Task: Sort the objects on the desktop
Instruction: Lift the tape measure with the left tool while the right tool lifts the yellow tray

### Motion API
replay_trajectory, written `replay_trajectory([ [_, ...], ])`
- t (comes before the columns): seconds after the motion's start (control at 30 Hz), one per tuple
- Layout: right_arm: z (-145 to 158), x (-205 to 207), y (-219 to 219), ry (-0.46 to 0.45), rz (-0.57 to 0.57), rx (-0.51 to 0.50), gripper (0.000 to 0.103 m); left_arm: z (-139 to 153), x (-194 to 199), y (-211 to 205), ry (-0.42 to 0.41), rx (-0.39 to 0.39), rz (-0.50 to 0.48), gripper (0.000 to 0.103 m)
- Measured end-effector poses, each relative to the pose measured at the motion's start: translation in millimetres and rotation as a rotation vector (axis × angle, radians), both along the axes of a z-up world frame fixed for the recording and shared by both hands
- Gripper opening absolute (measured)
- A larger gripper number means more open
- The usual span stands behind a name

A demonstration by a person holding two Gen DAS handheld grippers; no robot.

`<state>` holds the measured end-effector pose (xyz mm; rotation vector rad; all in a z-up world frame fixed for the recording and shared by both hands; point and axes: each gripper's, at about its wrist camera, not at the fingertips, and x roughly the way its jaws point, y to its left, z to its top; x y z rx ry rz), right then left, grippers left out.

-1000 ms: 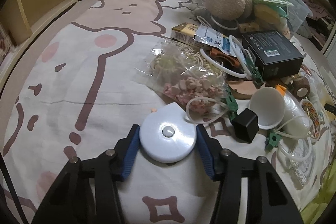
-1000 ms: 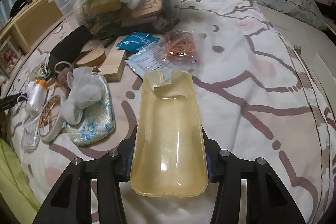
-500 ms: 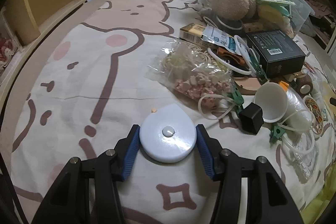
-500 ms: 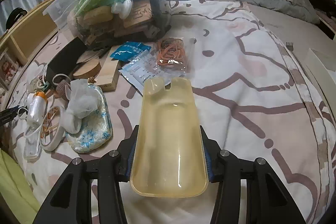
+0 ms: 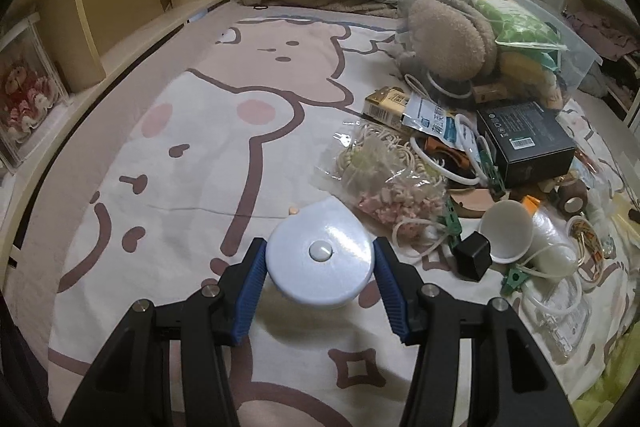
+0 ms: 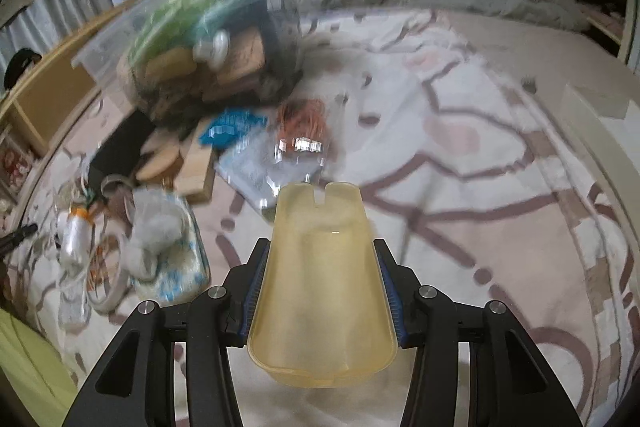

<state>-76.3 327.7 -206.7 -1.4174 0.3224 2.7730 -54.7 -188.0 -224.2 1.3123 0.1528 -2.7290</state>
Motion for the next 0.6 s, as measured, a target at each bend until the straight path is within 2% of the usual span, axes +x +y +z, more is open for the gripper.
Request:
replay_trajectory([
  [0.23,-11.0,-3.2,-15.7,-0.068,0.048,0.092,0.051,-7.0,-0.2,1.9,-0.025,0.001,-0.005,0.053],
  [0.3,-12.8,-5.4,-17.0,-0.084,0.044,0.111,0.06,-9.0,-0.8,2.4,-0.031,0.002,-0.007,0.053],
  [0.33,-13.3,-6.1,-17.5,-0.088,0.042,0.116,0.075,-10.3,-1.4,2.7,-0.034,0.002,-0.008,0.053],
  [0.37,-13.0,-6.4,-18.2,-0.087,0.042,0.121,0.083,-11.9,-2.2,2.9,-0.038,0.004,-0.01,0.053],
  [0.53,-13.4,-10.6,-25.0,-0.098,0.065,0.162,0.082,-20.5,-5.9,3.4,-0.061,0.011,-0.017,0.053],
  [0.6,-15.3,-13.5,-23.2,-0.112,0.054,0.169,0.077,-22.1,-7.0,3.1,-0.065,0.012,-0.019,0.053],
])
